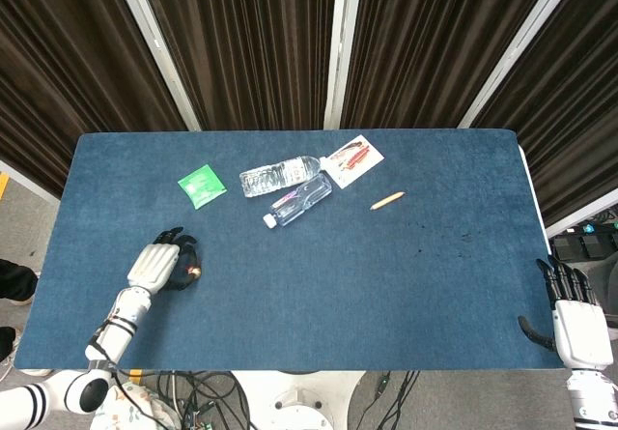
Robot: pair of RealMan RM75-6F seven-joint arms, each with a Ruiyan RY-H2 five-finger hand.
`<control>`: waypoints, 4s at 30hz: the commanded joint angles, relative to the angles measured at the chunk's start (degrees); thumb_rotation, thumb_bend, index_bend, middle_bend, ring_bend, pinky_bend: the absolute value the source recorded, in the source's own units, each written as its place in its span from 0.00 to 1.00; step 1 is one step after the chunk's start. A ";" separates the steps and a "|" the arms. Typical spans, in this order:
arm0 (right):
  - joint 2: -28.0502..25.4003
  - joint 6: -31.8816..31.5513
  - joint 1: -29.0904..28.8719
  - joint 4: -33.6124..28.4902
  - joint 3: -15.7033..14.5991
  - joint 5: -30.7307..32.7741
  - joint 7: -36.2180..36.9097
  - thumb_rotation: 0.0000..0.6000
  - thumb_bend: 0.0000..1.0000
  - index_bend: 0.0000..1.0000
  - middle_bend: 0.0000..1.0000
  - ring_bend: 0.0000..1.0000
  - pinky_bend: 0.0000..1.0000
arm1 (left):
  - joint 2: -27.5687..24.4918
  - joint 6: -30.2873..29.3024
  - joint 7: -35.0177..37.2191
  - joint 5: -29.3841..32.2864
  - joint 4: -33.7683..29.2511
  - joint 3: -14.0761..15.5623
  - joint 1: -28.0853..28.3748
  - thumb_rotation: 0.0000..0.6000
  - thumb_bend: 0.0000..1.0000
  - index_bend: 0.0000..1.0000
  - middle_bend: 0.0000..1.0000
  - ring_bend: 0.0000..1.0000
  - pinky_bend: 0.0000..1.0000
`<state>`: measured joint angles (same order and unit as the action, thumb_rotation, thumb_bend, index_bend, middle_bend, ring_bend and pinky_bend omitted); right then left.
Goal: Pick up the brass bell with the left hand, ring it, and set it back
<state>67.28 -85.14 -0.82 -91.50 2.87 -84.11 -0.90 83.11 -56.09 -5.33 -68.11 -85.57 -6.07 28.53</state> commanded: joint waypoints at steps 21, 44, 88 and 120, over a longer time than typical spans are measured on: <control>0.27 0.18 -0.02 0.50 0.00 0.16 0.35 1.00 0.16 0.00 0.00 0.00 0.00 | 0.25 0.02 -0.95 1.13 -0.06 0.19 0.38 1.00 0.38 0.54 0.23 0.03 0.10; 0.27 0.15 -0.04 0.50 0.06 0.14 0.37 1.00 0.16 0.00 0.00 0.00 0.00 | -3.51 -3.52 -3.17 1.15 -5.32 -1.01 0.00 1.00 0.43 0.59 0.27 0.04 0.10; 0.74 0.86 -0.19 1.13 0.18 1.02 0.60 1.00 0.16 0.00 0.00 0.00 0.00 | -15.94 -0.38 7.80 0.66 -24.08 -6.08 -2.67 1.00 0.43 0.66 0.26 0.06 0.10; 1.04 1.61 -0.54 1.27 -0.06 0.85 0.65 1.00 0.16 0.00 0.00 0.00 0.00 | -9.19 -15.03 -19.14 -2.45 -17.04 -4.05 -3.76 1.00 0.43 0.68 0.24 0.06 0.05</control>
<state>68.31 -83.51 -1.34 -90.19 2.84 -83.22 -0.21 74.44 -71.65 -32.89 -68.10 -103.11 -11.05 24.76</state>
